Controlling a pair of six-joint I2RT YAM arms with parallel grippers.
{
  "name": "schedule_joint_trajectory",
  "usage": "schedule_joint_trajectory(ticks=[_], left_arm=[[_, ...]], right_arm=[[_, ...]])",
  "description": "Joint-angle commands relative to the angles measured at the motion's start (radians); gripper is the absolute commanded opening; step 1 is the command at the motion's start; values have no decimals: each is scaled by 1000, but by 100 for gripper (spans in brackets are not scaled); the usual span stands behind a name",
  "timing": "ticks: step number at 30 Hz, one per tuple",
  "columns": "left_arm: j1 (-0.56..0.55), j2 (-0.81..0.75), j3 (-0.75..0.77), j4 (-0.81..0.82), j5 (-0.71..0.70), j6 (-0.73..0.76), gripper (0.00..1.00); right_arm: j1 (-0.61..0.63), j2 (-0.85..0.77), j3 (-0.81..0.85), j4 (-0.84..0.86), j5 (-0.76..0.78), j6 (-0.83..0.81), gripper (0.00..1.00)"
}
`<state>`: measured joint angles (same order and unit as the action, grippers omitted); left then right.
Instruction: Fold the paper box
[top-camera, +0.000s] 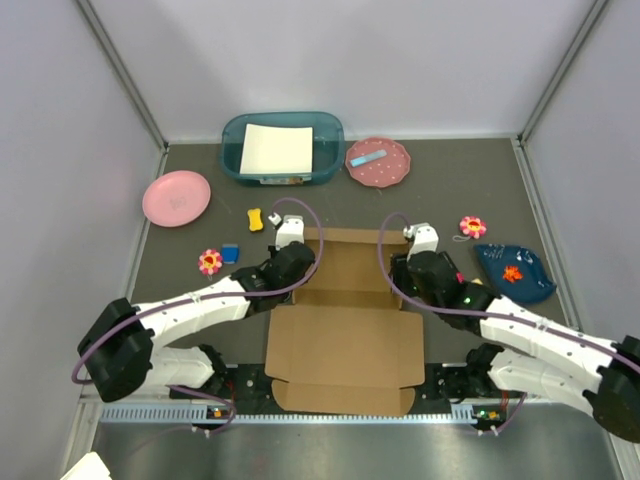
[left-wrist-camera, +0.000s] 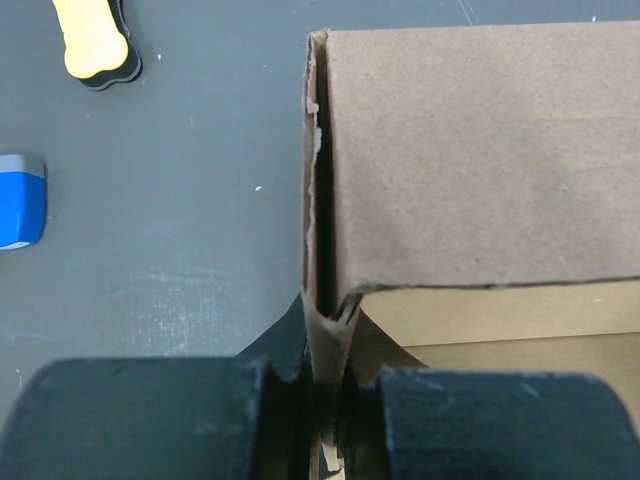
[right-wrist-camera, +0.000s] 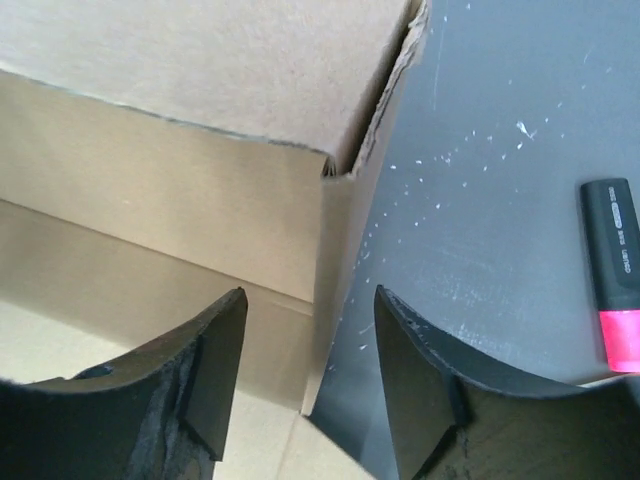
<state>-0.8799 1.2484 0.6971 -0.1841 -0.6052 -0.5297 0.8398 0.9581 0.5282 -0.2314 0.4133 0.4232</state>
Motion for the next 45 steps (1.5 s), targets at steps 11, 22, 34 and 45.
schedule_joint_trajectory(ticks=[11, 22, 34, 45], left_arm=[[-4, 100, -16, 259, -154, -46, 0], [-2, 195, -191, 921, -245, 242, 0], [-5, 376, -189, 1221, -191, 522, 2], [-4, 401, -188, 1197, -205, 498, 1]], right_arm=[[12, -390, -23, 37, -130, -38, 73], [-128, -470, 21, 44, -87, 70, 76], [-479, -156, 102, 346, -551, 201, 75], [-518, -30, 46, 425, -527, 166, 70]])
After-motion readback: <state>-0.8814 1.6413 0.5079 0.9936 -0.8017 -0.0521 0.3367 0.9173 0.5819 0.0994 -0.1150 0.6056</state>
